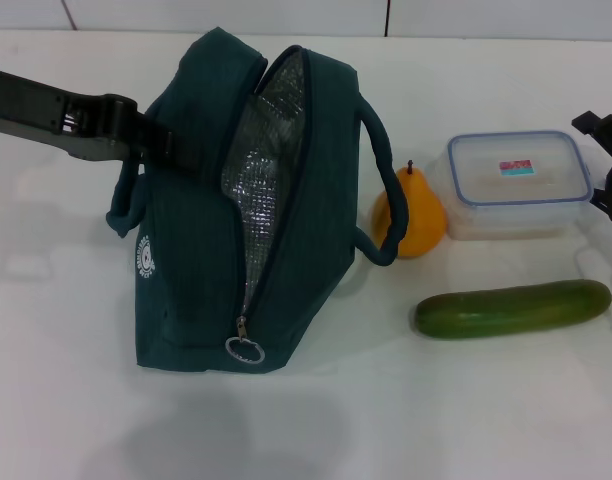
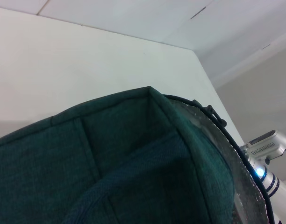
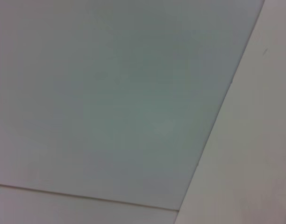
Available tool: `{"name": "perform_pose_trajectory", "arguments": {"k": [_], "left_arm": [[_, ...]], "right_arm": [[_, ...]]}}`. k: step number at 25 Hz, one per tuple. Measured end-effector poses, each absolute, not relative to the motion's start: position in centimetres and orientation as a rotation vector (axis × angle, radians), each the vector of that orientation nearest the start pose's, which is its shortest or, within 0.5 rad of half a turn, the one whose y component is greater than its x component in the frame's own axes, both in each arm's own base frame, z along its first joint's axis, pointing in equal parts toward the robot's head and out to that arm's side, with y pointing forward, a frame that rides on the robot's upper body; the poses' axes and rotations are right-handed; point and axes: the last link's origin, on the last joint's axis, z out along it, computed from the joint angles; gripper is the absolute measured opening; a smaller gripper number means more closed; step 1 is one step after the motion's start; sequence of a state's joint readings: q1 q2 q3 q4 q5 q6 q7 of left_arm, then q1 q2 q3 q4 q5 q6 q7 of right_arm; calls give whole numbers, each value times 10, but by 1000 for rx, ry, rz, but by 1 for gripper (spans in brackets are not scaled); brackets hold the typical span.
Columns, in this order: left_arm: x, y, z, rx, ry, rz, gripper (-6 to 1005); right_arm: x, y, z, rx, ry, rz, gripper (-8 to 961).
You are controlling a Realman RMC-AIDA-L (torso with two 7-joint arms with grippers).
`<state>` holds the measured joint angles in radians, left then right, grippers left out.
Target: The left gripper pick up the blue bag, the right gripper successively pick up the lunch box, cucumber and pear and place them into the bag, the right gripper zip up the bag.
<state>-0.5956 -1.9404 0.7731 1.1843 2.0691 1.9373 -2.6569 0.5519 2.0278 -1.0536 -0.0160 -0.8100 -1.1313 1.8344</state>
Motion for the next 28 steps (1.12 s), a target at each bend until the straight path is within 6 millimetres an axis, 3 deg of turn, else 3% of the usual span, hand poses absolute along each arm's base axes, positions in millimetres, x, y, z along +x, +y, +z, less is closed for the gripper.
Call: {"name": "perform_pose_trajectory", "arguments": {"k": [13,24,28], "left_arm": [[-198,337,110,-2608,-1657,-383,41],[-199,337,110,-2608,-1657,-386,41],[-198,337,110,-2609,-1657,-387,41]], "right_arm": [[321,346,-22,-1465,1848,1385,715],[323,344,-22,-1491,1799,1359,521],[324,344,-21,-1489,1798,1361,325]]}}
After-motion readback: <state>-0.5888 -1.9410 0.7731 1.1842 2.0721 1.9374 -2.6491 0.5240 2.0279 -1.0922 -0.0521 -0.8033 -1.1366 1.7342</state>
